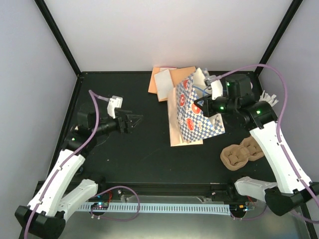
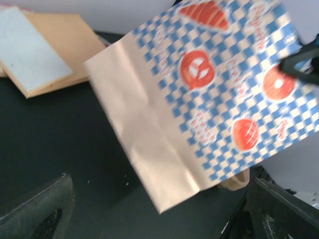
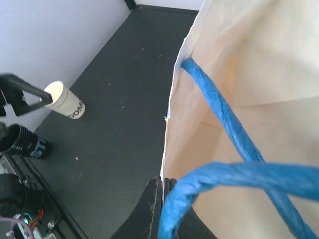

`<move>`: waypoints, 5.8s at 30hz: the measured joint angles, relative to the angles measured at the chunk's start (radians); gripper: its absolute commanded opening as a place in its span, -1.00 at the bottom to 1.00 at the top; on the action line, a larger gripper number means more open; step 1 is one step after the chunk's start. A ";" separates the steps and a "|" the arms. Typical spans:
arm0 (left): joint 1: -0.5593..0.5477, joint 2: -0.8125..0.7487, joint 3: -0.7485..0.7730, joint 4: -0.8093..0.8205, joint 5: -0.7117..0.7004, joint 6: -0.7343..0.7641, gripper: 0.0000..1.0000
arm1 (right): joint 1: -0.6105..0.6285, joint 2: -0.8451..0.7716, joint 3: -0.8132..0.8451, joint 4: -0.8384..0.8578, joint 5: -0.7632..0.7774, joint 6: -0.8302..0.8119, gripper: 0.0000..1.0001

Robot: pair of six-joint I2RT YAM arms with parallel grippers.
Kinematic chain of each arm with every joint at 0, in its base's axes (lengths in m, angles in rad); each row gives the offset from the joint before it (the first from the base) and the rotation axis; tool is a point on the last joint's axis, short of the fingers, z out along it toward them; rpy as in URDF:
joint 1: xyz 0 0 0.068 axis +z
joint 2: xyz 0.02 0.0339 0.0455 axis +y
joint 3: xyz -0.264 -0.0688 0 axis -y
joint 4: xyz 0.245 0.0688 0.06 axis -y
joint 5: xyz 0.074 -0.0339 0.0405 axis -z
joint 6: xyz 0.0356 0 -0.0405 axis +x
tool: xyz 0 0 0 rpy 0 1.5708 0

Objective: Pack the takeout coffee

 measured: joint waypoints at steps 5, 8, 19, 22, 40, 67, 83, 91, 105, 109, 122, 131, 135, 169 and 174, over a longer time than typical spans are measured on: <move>0.000 -0.065 0.040 0.006 -0.039 0.005 0.98 | 0.160 0.050 0.082 -0.042 0.092 -0.054 -0.98; 0.002 -0.079 0.064 -0.001 -0.070 -0.014 0.98 | 0.253 0.097 0.158 -0.083 0.154 -0.101 -0.98; 0.011 -0.072 0.172 -0.061 -0.117 -0.029 0.98 | 0.534 0.224 0.209 -0.196 0.542 -0.254 -0.91; 0.011 -0.072 0.177 -0.081 -0.137 -0.014 0.98 | 0.644 0.214 0.146 -0.181 0.643 -0.344 -0.98; 0.017 -0.074 0.270 -0.183 0.158 0.322 0.95 | 0.725 0.084 -0.075 -0.111 0.491 -0.822 -0.98; -0.182 0.178 0.270 -0.253 0.059 0.455 0.91 | 0.760 0.047 -0.119 -0.089 0.467 -0.917 -0.97; -0.268 0.278 0.323 -0.249 -0.006 0.456 0.65 | 0.777 0.046 -0.124 -0.080 0.470 -0.917 -0.96; -0.270 0.320 0.357 -0.260 0.020 0.459 0.14 | 0.781 0.046 -0.125 -0.080 0.471 -0.916 -0.96; -0.290 0.380 0.469 -0.323 -0.059 0.452 -0.97 | 0.784 0.045 -0.137 -0.077 0.470 -0.911 -0.67; -0.290 0.375 0.517 -0.322 -0.176 0.435 -0.97 | 0.785 0.039 -0.154 -0.075 0.468 -0.906 -0.59; -0.260 0.356 0.574 -0.323 -0.513 0.384 -0.97 | 0.786 -0.018 -0.214 -0.066 0.430 -0.902 -0.59; -0.153 0.348 0.586 -0.331 -0.600 0.332 -0.97 | 0.786 -0.034 -0.245 -0.071 0.391 -0.890 -0.56; -0.137 0.344 0.588 -0.329 -0.564 0.339 -0.97 | 0.786 -0.039 -0.254 -0.071 0.390 -0.883 -0.41; -0.161 0.033 0.246 -0.127 0.048 0.497 -0.97 | 0.787 -0.257 -0.381 0.325 0.454 -0.679 1.00; -0.162 0.055 0.257 -0.152 -0.014 0.508 -0.97 | 0.777 -0.280 -0.424 0.381 0.517 -0.580 1.00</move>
